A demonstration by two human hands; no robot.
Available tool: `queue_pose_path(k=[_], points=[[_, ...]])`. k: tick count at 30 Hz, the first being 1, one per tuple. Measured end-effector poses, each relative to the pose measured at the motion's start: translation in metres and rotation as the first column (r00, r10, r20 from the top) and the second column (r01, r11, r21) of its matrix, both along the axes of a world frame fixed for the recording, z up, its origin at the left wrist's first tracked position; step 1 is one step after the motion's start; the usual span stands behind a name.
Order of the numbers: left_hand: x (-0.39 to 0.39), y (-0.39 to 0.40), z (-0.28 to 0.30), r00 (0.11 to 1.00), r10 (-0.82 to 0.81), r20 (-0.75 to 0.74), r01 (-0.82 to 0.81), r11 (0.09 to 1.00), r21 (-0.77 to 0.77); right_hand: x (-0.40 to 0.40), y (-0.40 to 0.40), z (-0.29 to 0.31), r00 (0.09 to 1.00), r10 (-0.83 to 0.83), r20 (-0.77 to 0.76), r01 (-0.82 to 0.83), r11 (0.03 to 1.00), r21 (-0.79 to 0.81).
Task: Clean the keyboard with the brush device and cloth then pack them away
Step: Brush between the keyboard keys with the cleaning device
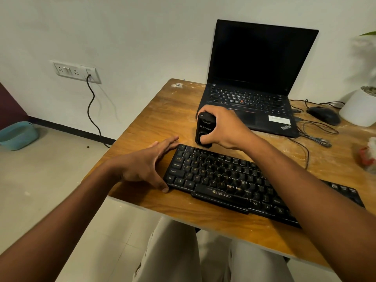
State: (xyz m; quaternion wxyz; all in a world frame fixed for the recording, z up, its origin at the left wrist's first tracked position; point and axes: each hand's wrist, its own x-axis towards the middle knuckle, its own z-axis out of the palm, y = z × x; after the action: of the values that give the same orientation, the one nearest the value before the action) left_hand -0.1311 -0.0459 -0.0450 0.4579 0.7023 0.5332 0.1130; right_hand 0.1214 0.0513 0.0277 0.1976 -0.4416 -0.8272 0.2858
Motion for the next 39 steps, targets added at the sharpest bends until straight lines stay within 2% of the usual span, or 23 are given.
queue_pose_path(k=[6, 9, 17, 26, 33, 36, 39], points=[[0.000, 0.002, 0.000, 1.000, 0.007, -0.010, -0.007, 1.000, -0.006, 0.013, -0.007, 0.006, 0.988, 0.074, -0.134, -0.098, 0.978, -0.187], [0.000, 0.002, 0.000, 1.000, 0.004, -0.010, -0.004, 1.000, -0.004, 0.012, -0.007, 0.001, 0.986, 0.088, -0.143, -0.119, 0.967, -0.224], [0.000, 0.002, 0.001, 1.000, 0.008, -0.017, -0.009, 1.000, -0.008, 0.007, 0.003, -0.001, 0.999, 0.000, -0.044, -0.002, 0.999, -0.046], [0.000, 0.001, 0.001, 1.000, 0.011, -0.004, -0.011, 1.000, -0.018, 0.013, -0.002, 0.003, 0.993, 0.049, -0.110, -0.065, 0.987, -0.146], [0.001, 0.000, 0.002, 1.000, 0.013, -0.009, -0.013, 1.000, -0.016, 0.008, 0.004, 0.000, 1.000, -0.013, 0.001, 0.013, 1.000, -0.015], [0.000, 0.000, 0.001, 1.000, 0.009, -0.006, -0.009, 1.000, -0.010, 0.013, 0.000, 0.001, 0.995, -0.049, -0.082, 0.048, 0.999, -0.015], [0.000, 0.000, 0.001, 1.000, 0.015, -0.006, -0.015, 1.000, -0.006, 0.016, -0.007, 0.006, 0.991, -0.004, -0.136, -0.008, 0.996, -0.085]])
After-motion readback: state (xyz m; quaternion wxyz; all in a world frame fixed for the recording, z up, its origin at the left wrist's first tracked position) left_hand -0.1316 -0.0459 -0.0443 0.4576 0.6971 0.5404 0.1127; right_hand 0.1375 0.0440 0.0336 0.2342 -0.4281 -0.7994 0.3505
